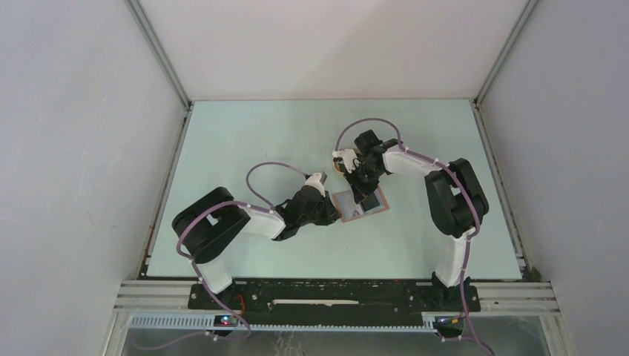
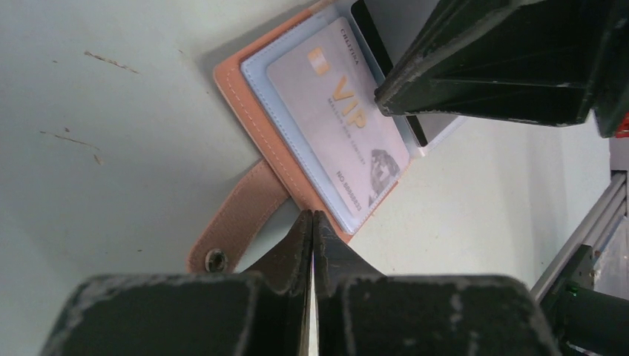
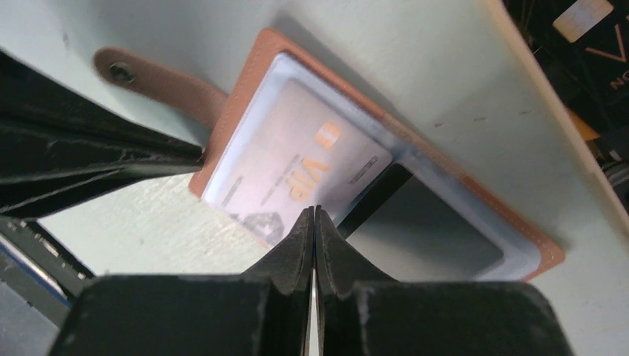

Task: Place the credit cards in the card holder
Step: Insert the credit card into the card holder, then close the card holder at the center of the board.

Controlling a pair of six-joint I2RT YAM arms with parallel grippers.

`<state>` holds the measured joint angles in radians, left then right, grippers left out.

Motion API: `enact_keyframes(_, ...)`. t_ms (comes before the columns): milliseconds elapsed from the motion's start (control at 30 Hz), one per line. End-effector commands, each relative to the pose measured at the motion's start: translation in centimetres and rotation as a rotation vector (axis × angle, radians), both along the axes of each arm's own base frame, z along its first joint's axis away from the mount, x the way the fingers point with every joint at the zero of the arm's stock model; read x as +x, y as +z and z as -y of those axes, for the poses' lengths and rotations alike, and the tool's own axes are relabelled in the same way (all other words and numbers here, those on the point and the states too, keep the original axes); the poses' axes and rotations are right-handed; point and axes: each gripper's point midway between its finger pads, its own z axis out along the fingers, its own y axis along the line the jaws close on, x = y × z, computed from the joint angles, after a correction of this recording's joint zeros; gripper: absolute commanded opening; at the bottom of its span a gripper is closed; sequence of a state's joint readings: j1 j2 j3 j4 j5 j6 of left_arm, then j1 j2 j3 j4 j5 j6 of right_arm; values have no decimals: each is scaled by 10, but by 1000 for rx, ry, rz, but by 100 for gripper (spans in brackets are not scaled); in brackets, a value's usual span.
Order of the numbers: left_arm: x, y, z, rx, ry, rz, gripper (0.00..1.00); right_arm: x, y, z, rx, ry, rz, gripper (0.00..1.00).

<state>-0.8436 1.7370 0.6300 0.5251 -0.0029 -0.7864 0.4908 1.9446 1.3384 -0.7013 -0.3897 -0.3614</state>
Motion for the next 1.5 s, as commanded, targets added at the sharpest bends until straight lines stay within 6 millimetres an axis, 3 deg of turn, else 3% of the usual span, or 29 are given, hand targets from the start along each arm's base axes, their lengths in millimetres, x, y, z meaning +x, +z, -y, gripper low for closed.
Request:
enact_keyframes(0, -4, 35, 8, -91, -58, 58, 6, -3, 52, -5, 81, 95, 99, 8)
enact_keyframes(133, -13, 56, 4, -123, -98, 112, 8, -8, 78, 1, 133, 149, 151, 11)
enact_keyframes(333, -19, 88, -19, -120, -102, 258, 11, -12, 123, 14, 293, 144, 221, 16)
enact_keyframes(500, -17, 109, -40, -87, -71, 395, 17, -11, 145, 28, 397, 103, 270, 24)
enact_keyframes(633, -13, 118, -58, -70, -4, 431, 40, -7, 152, 42, 430, 50, 295, 34)
enact_keyframes(700, -11, 120, -67, -96, 43, 423, 54, -4, 148, 48, 428, 23, 289, 39)
enact_keyframes(767, -7, 115, -79, -121, 117, 377, 77, -1, 139, 55, 420, -14, 253, 40)
enact_keyframes(833, -5, 105, -88, -130, 158, 314, 88, 6, 124, 62, 400, -73, 199, 41)
enact_keyframes(1100, -12, 76, -80, -216, 154, 159, 82, 26, 70, 85, 336, -277, 8, 46)
enact_keyframes(1300, -15, 56, -51, -268, 83, 18, 72, 33, 47, 95, 299, -361, -51, 50)
enact_keyframes(1467, -14, 37, -40, -291, 87, -68, 66, 34, 32, 101, 266, -402, -104, 51)
